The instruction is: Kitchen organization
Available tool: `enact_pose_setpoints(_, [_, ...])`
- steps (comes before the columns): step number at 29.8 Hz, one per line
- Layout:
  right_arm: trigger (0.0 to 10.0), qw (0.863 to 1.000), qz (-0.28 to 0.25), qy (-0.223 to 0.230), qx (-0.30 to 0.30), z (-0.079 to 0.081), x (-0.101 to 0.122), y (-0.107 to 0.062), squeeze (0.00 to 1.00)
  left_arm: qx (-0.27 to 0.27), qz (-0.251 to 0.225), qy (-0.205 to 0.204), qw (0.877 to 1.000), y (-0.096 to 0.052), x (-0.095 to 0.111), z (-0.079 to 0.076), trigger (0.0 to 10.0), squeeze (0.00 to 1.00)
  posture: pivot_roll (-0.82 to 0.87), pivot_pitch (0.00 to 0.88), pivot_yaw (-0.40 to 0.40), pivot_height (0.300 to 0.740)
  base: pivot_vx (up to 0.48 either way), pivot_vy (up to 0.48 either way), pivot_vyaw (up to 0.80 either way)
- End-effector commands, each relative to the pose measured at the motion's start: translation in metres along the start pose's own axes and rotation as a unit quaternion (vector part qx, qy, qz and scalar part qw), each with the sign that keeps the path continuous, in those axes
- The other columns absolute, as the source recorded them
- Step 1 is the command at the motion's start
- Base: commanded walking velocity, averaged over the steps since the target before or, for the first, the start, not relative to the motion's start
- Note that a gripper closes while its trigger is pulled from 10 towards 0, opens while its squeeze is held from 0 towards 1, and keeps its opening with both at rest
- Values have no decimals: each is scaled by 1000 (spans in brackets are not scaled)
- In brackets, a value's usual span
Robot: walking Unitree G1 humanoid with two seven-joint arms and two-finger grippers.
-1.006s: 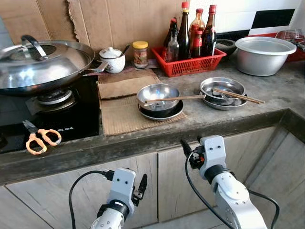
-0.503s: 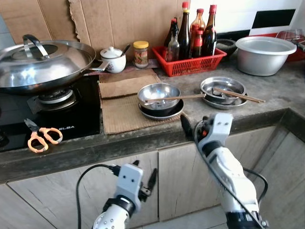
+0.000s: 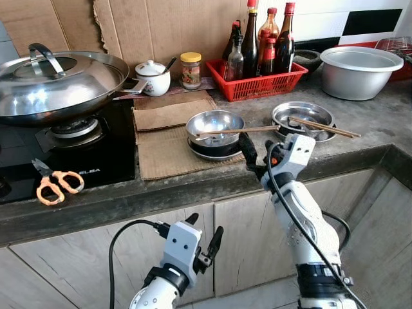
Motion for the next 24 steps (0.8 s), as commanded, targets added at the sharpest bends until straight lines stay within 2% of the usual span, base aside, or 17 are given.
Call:
enact_pose_setpoints(1, [10000,1000,-8,3,7,5,4,5,0,-5,-4,-2,1000,0,0,-1,10000,0,54,0,-29,740,0,0,0])
enact_pose_setpoints(3, [10000,1000,-9,-6,-8,4,4,12,0,-4,-6,-3,1000,0,0,-1,10000,0,55,0,-29,740,0,0,0])
enact_pose_setpoints(15, [10000,1000,-20,4,-18,6,10,27,0,-14,-18,-1,1000,1,2,-4,10000,0,61,0,-40,740,0,0,0])
enact_pose_setpoints(24, [10000,999,-28,9,-20,9,13,32,0,-13,-19,0,1000,2,2,-4,10000,0,63,0,-41,740,0,0,0])
Point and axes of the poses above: a point about 5 cm out from each wrist's last joint towards the gripper, its own y axis pointing out of the wrist towards the gripper, its own x axis along the axis of the wrist's last joint, z = x × y, the point moved 1 cm from there along y, pointing out of the wrist towards the gripper, and after that the axes turned 15 degrees about -y, right-handed, at the moved point
